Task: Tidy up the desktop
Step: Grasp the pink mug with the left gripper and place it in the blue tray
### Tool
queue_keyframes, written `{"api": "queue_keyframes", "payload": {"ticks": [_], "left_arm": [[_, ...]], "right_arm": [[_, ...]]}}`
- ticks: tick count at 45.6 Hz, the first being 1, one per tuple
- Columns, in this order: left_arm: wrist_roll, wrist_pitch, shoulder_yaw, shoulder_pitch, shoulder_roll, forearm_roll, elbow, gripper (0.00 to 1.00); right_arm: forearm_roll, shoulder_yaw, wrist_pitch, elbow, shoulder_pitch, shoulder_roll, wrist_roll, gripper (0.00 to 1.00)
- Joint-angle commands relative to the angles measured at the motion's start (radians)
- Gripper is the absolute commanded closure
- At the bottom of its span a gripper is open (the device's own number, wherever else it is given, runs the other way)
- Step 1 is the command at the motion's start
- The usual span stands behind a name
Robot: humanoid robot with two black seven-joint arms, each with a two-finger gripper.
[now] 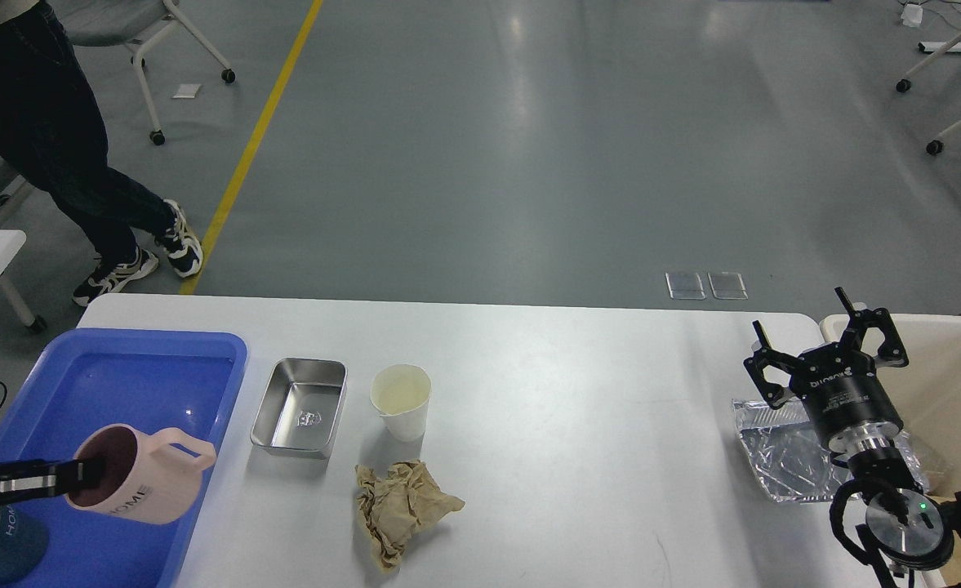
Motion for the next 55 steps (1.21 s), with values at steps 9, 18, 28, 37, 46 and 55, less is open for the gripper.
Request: {"api": "queue_keyframes", "payload": {"ticks": [9,18,28,37,46,55], "left_arm": [[-0.005,0.018,0.024,0.013,0.045,-0.012,0.052,1.0],[-0.001,0.05,0.075,0.017,-0.021,0.0,0.155,0.99],[0.001,0.056,0.113,0.017,-0.133,0.006,0.259,0.99],[-0.002,0.056,0.122,0.017,-0.188,0.017,0.323,0.98],[0.002,0.056,0.122,0.018,-0.206,0.019,0.346,0.94],[0.057,0.055,0.122,0.017,-0.26,0.014,0.383,0.3]], "right_arm": [[-0.007,0.0,0.0,0.002,0.002,-0.003,0.0,0.0],[-0.007,0.0,0.001,0.0,0.0,0.0,0.0,0.0],[-0.007,-0.003,0.001,0.002,0.0,0.008,0.0,0.0],[-0.007,-0.003,0.001,0.002,-0.003,0.005,0.0,0.0],[-0.007,-0.002,0.001,0.002,-0.006,0.008,0.0,0.0],[-0.007,0.0,0.001,0.003,-0.006,0.009,0.0,0.0]]}}
